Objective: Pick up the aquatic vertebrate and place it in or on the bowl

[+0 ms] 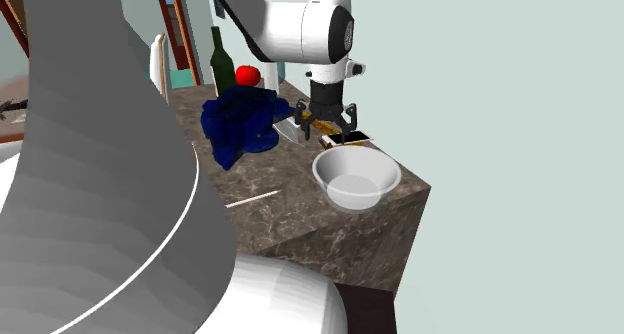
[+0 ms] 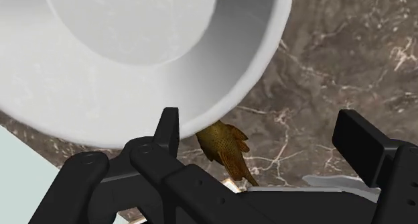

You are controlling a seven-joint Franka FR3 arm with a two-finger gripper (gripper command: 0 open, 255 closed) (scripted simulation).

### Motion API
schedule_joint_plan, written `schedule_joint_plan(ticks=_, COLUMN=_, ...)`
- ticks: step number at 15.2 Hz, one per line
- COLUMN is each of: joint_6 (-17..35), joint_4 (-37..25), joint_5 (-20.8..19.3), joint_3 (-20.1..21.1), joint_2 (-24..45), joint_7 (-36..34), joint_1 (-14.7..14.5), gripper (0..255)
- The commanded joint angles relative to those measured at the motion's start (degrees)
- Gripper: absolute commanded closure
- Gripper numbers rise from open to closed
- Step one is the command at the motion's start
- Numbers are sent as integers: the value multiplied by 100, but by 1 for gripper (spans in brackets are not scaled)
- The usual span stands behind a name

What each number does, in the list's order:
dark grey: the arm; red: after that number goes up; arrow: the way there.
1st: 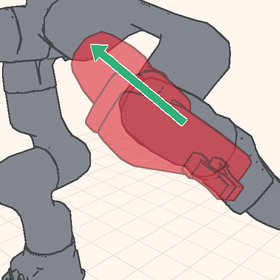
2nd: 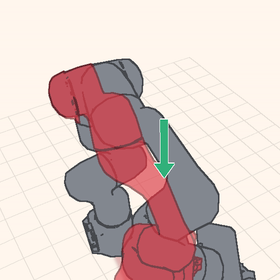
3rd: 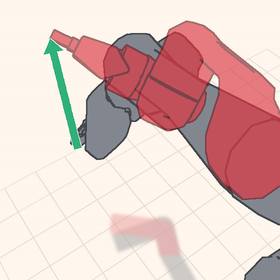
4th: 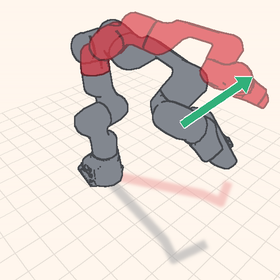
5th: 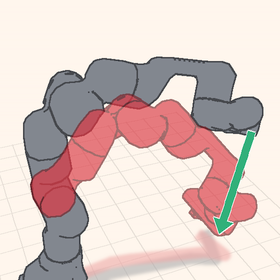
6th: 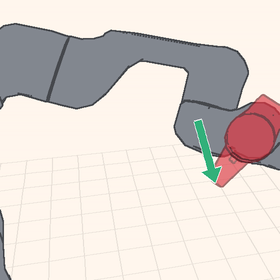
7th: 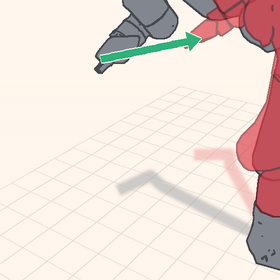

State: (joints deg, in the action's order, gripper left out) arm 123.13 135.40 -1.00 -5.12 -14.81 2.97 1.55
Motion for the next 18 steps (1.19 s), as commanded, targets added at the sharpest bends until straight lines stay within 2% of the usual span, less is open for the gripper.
schedule_joint_plan(ticks=1, joint_6=364, joint_4=-171, joint_5=72, joint_3=-44, joint_2=446, joint_7=63, joint_1=-4, gripper=0)
schedule_joint_plan(ticks=5, joint_6=920, joint_4=-611, joint_5=271, joint_3=-122, joint_2=1292, joint_7=245, joint_1=10, gripper=0)
schedule_joint_plan(ticks=13, joint_6=1519, joint_4=-488, joint_5=374, joint_3=-116, joint_2=1759, joint_7=319, joint_1=9, gripper=0)
schedule_joint_plan(ticks=18, joint_6=1519, joint_4=-488, joint_5=374, joint_3=-116, joint_2=1759, joint_7=319, joint_1=10, gripper=0)
